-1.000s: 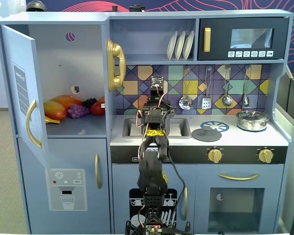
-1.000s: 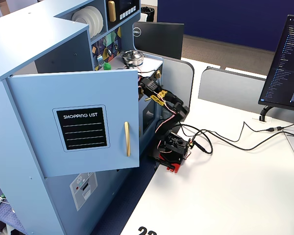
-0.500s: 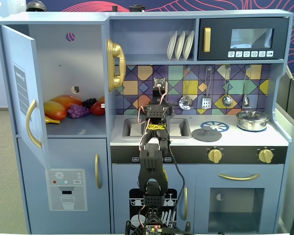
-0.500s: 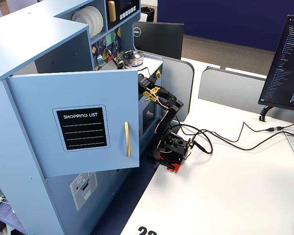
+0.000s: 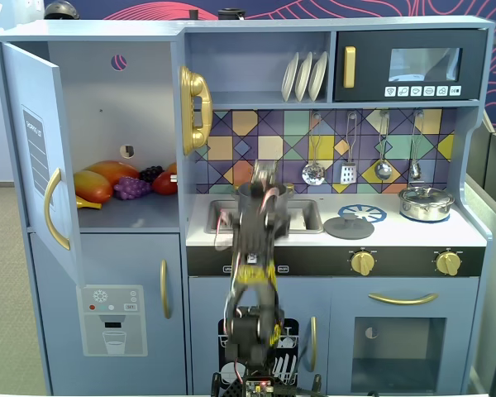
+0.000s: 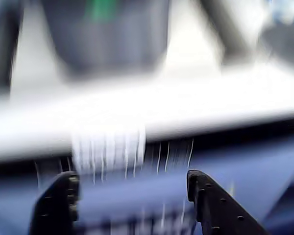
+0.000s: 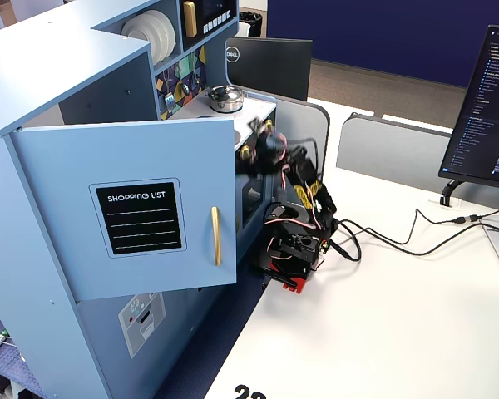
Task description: Pick up the green pineapple from the left cabinet and place it in the gray recipient
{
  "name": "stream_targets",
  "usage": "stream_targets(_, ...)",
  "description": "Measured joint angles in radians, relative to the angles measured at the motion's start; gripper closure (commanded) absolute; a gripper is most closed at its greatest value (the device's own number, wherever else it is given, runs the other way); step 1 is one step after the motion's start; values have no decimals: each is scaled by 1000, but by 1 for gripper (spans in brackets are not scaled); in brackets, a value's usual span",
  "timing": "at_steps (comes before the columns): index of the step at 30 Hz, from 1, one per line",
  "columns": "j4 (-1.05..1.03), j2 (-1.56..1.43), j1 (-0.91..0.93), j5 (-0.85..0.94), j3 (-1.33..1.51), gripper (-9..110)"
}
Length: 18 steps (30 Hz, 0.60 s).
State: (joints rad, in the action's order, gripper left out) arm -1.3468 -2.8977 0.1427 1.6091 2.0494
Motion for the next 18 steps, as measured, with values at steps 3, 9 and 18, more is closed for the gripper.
stream_targets(3,2,-74,-6,-18,261,90)
stream_targets(9,89,-101,-84,-67,673,93)
stream_targets(18,9,-210,-121,-55,908,93)
